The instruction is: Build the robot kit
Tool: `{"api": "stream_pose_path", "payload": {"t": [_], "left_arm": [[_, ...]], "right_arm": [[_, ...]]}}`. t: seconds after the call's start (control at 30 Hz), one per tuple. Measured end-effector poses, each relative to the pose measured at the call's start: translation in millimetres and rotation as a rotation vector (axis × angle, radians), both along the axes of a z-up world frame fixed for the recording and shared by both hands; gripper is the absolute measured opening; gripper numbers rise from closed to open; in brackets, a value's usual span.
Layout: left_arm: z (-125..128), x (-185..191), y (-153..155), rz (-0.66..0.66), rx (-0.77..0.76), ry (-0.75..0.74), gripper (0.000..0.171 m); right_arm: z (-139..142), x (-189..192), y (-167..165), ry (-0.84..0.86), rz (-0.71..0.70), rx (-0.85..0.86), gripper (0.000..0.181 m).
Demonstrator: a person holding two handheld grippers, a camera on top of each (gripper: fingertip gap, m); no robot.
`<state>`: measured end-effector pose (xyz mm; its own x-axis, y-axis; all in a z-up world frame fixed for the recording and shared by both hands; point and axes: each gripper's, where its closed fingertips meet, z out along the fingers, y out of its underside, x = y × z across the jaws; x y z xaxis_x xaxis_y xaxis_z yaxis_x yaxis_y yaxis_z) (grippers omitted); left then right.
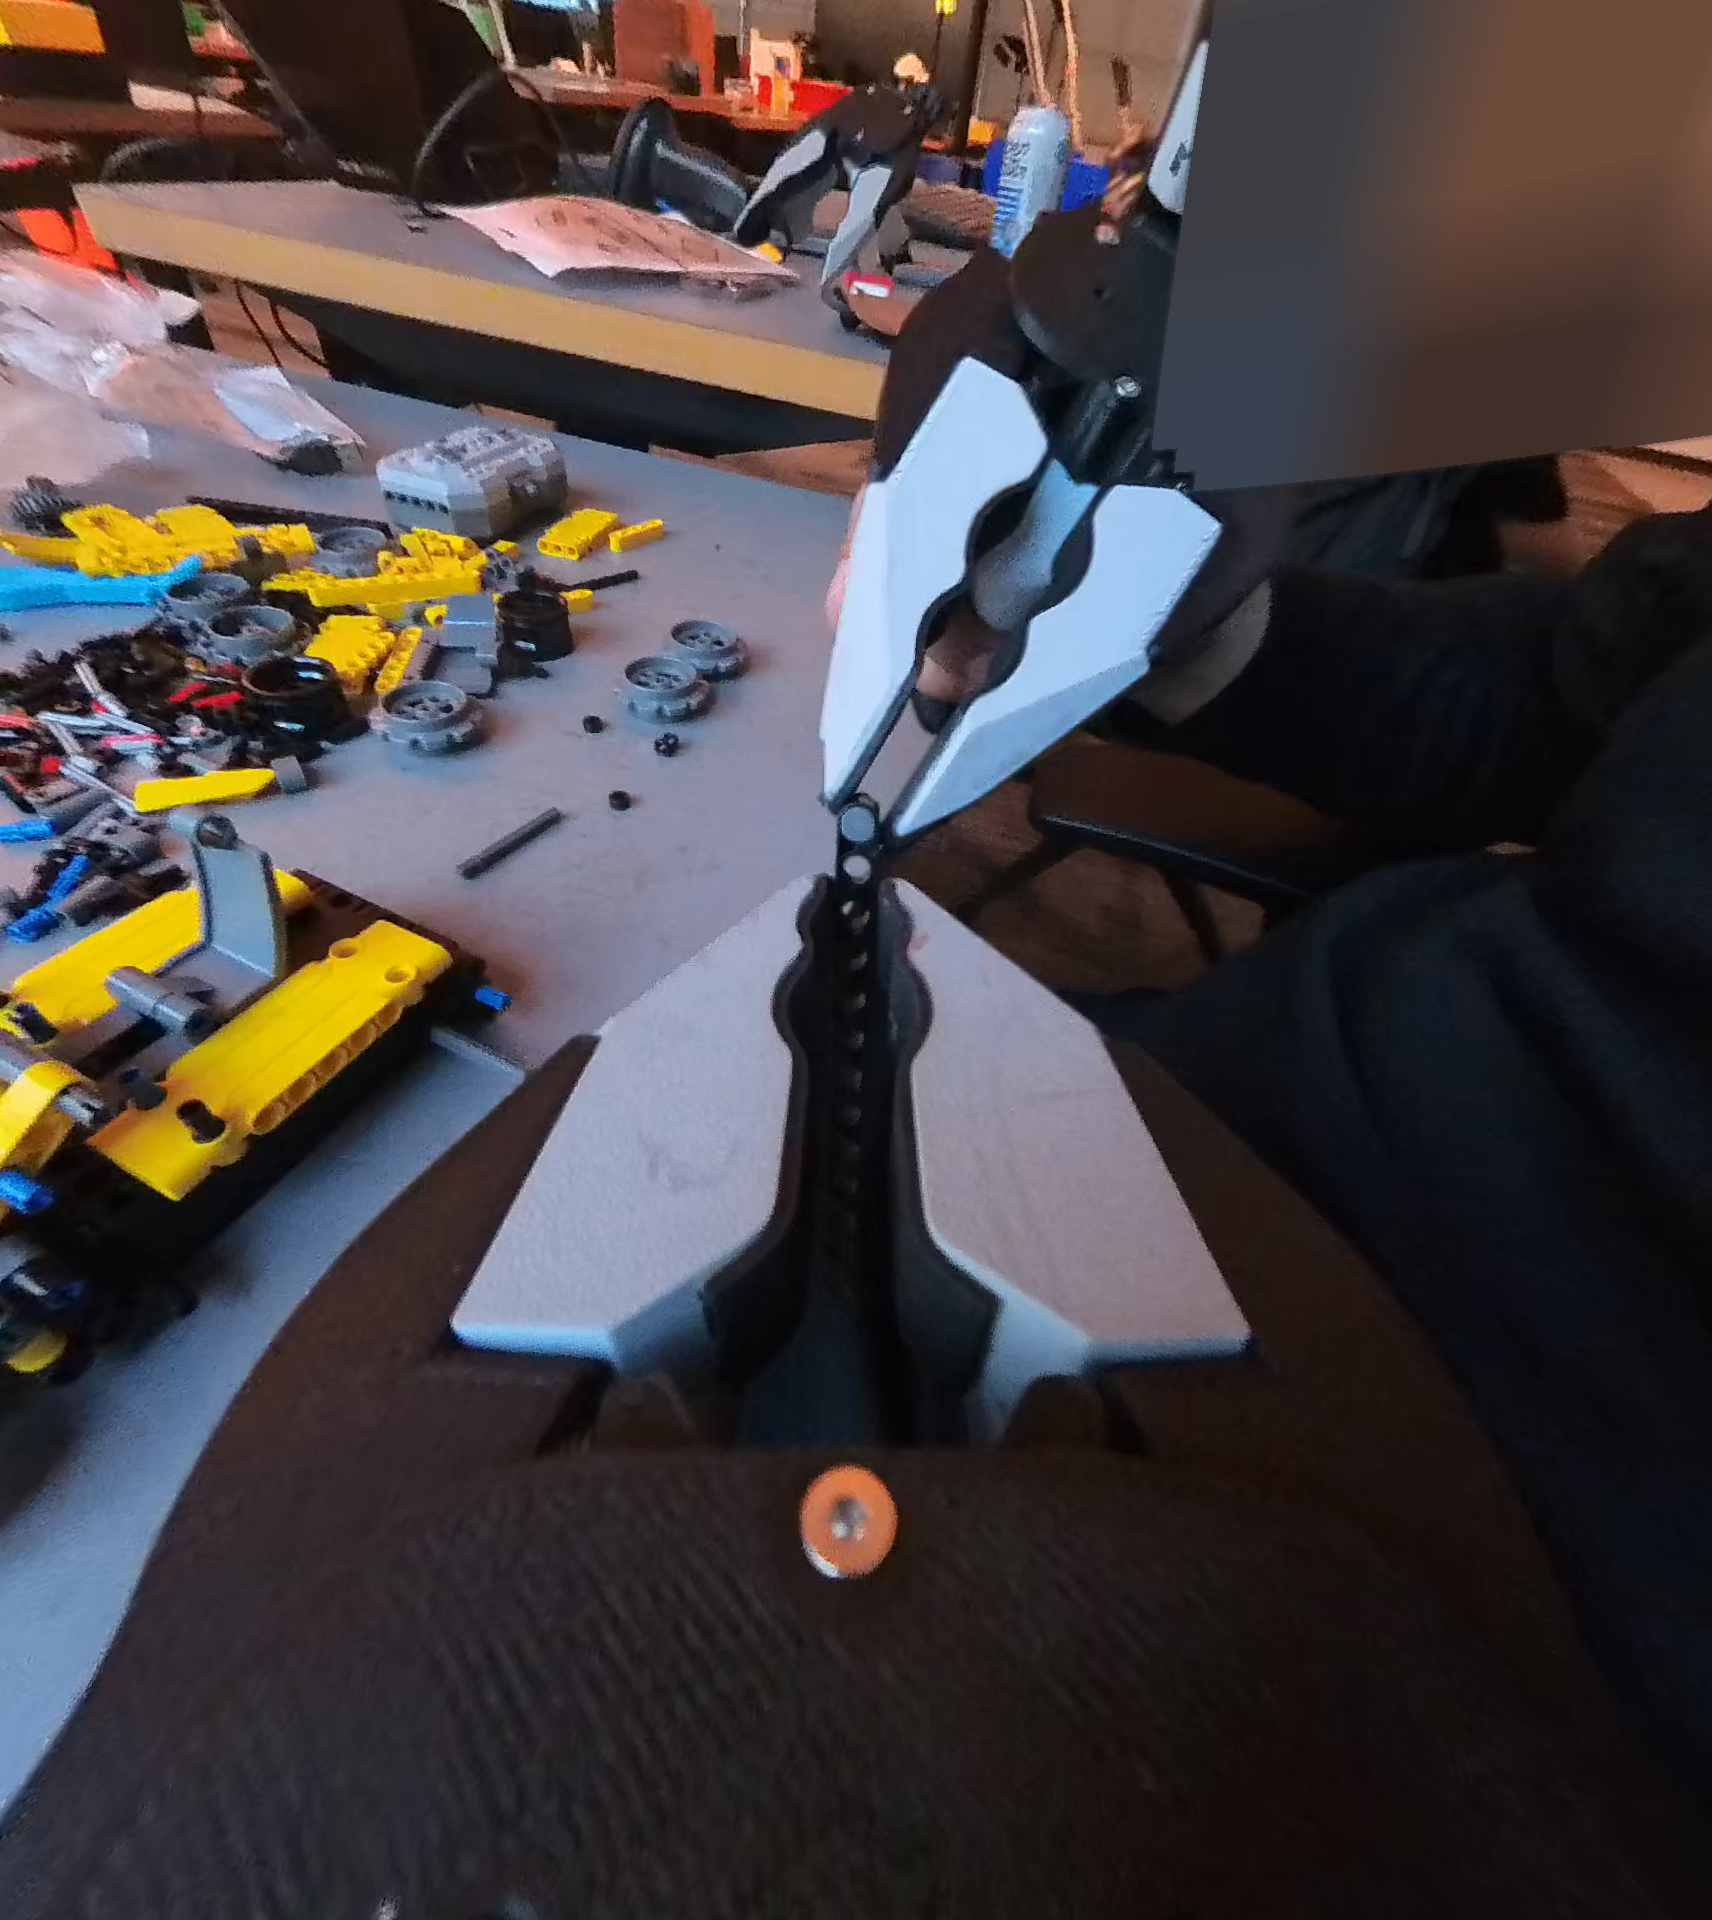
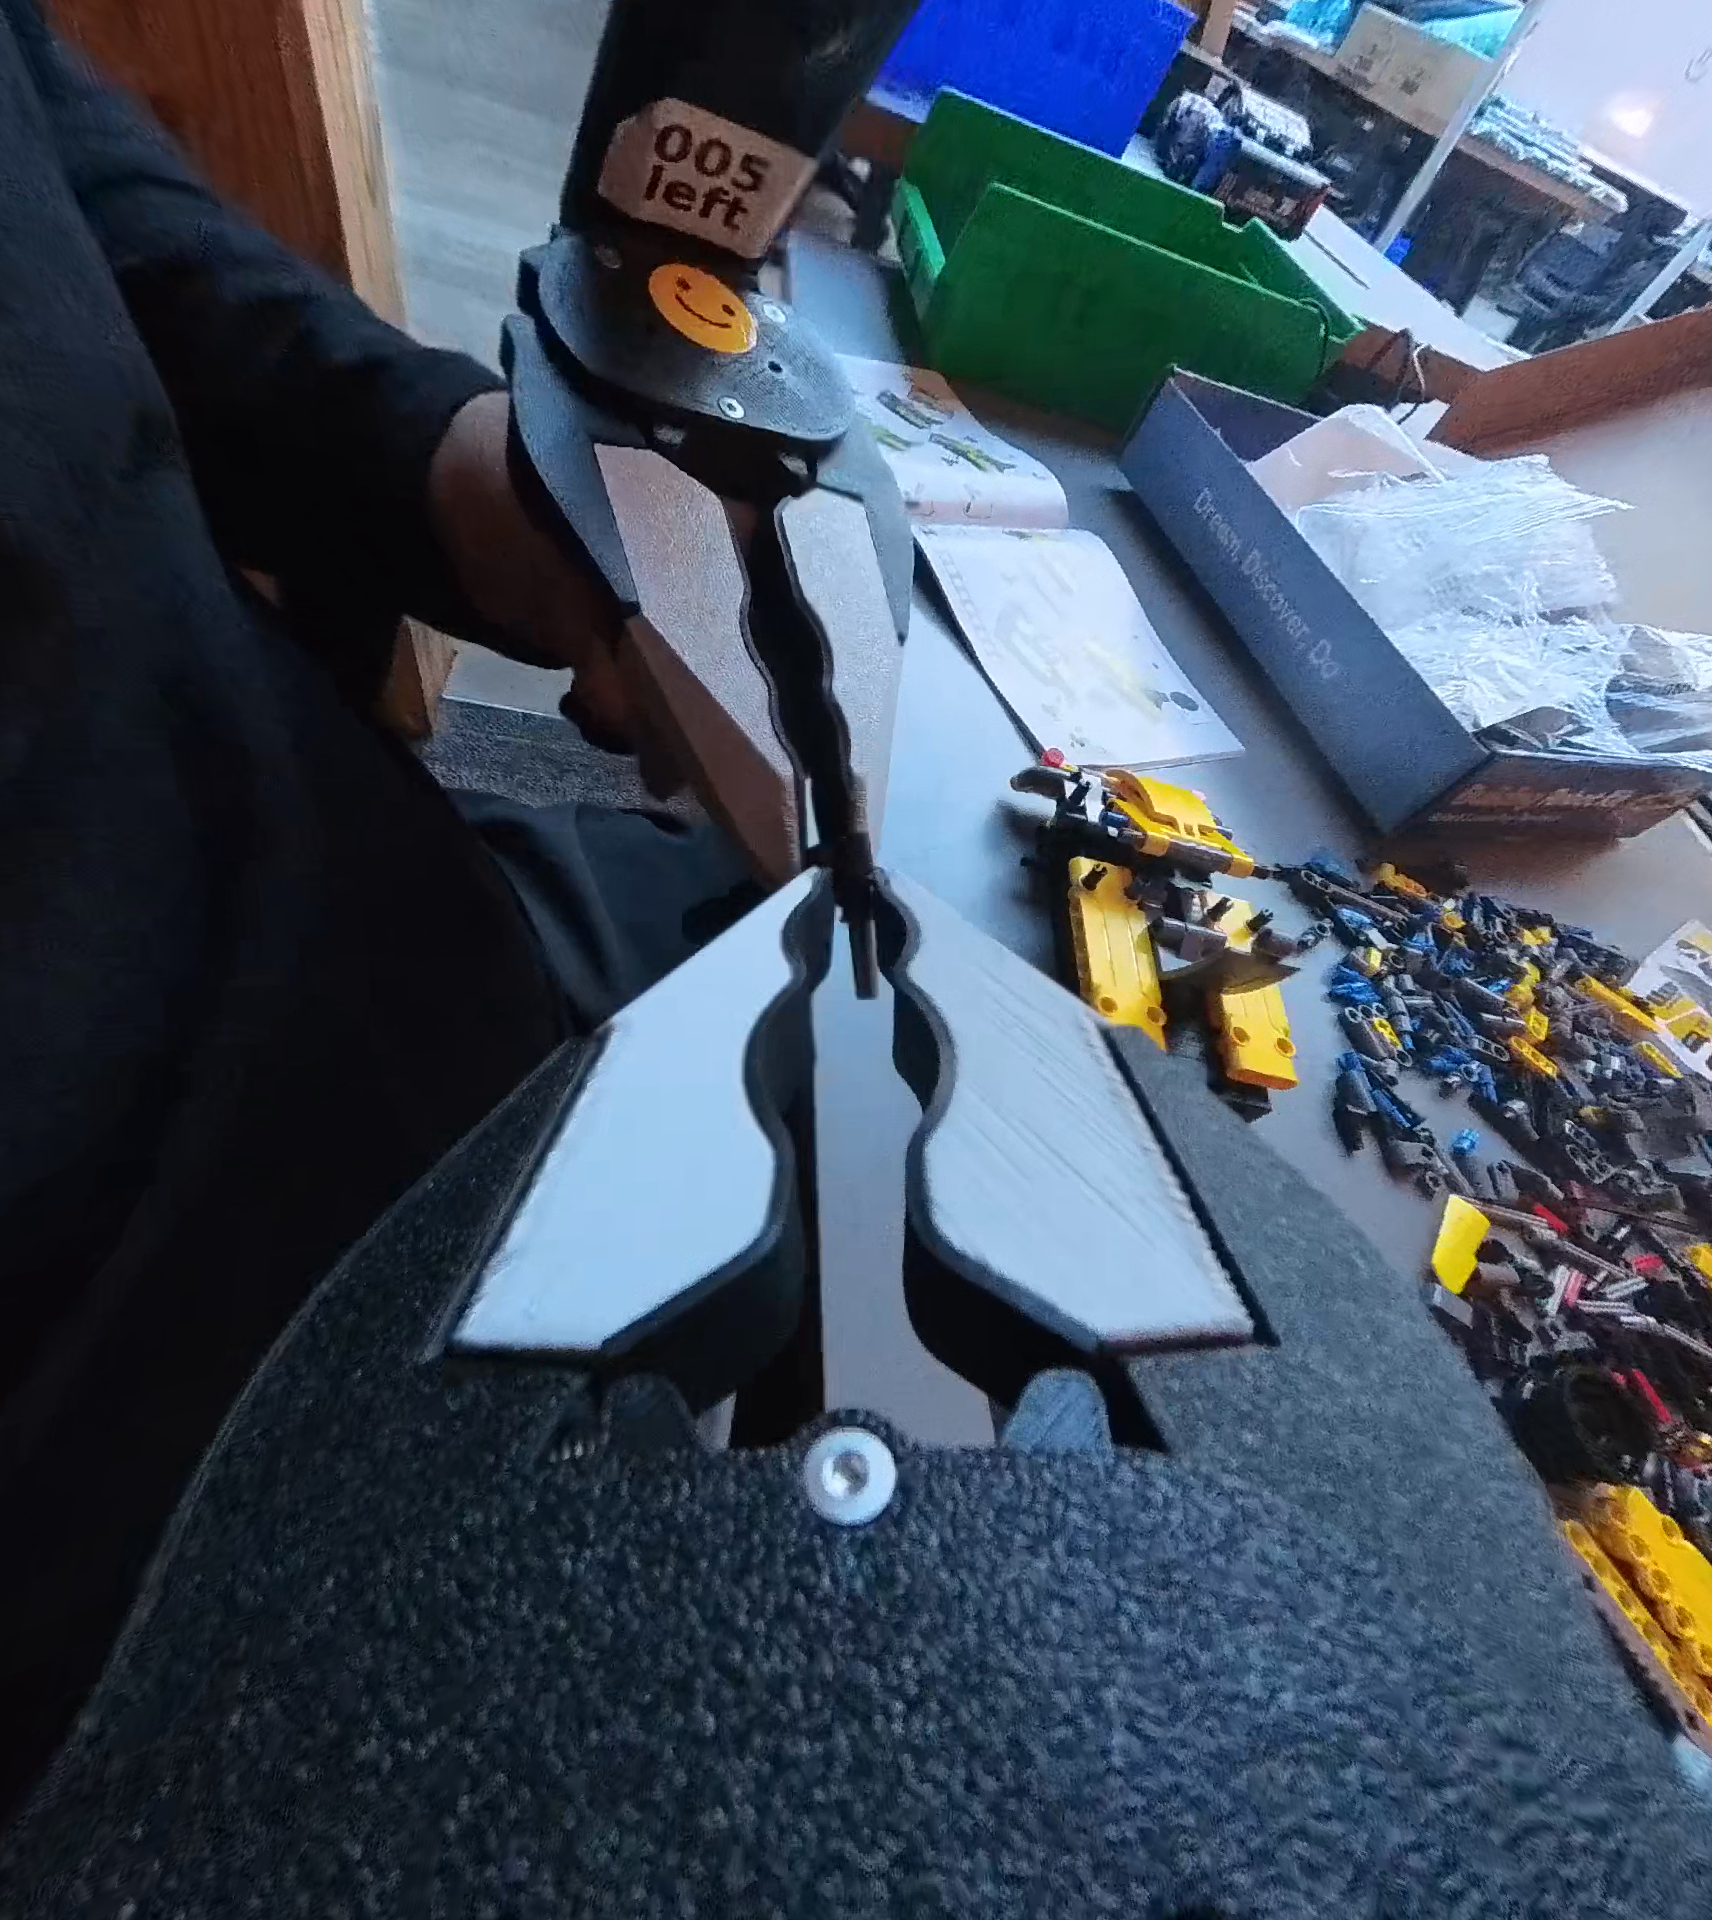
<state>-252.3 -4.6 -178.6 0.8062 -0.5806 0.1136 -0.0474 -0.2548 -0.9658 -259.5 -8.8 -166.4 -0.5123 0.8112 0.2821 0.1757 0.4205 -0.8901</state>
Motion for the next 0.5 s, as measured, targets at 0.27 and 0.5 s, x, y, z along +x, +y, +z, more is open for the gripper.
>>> {"api": "stream_pose_path", "payload": {"t": [0.27,0.5], "left_arm": [[3,1,1,0.005,0.027,0.029,0.004],[-1,1,6,0.035,0.027,0.074,0.006]], "right_arm": [[-6,-2,6,-0.001,-0.037,0.073,0.006],[-12,-7,9,-0.034,-0.077,0.125,0.006]]}}
